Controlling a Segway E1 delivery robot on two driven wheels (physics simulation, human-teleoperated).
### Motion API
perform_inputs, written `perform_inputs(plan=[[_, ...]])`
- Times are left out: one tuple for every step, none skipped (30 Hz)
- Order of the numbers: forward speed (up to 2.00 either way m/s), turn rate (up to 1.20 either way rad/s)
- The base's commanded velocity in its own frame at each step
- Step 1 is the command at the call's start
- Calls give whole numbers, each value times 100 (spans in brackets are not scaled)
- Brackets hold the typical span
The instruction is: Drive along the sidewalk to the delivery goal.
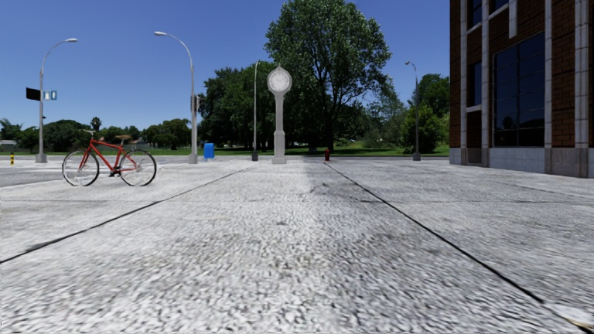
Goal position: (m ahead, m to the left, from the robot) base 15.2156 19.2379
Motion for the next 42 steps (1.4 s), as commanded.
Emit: perform_inputs(plan=[[200, 0], [200, 0], [200, 0], [200, 0], [200, 0], [200, 0], [200, 0], [200, 0], [200, 0], [200, 0], [200, 0], [200, 0], [200, 0], [200, 0], [200, 0], [200, 0], [200, 0], [200, 0], [200, 0], [200, 0], [200, 0], [200, 0], [200, 0], [200, 0], [200, 0], [200, 0], [200, 0], [200, 0], [200, 0], [200, 0], [200, 0], [200, 0], [200, 0], [200, 0], [200, 0], [200, 0], [200, 0], [200, 0], [200, 0], [200, 0], [200, 0], [200, 0]])
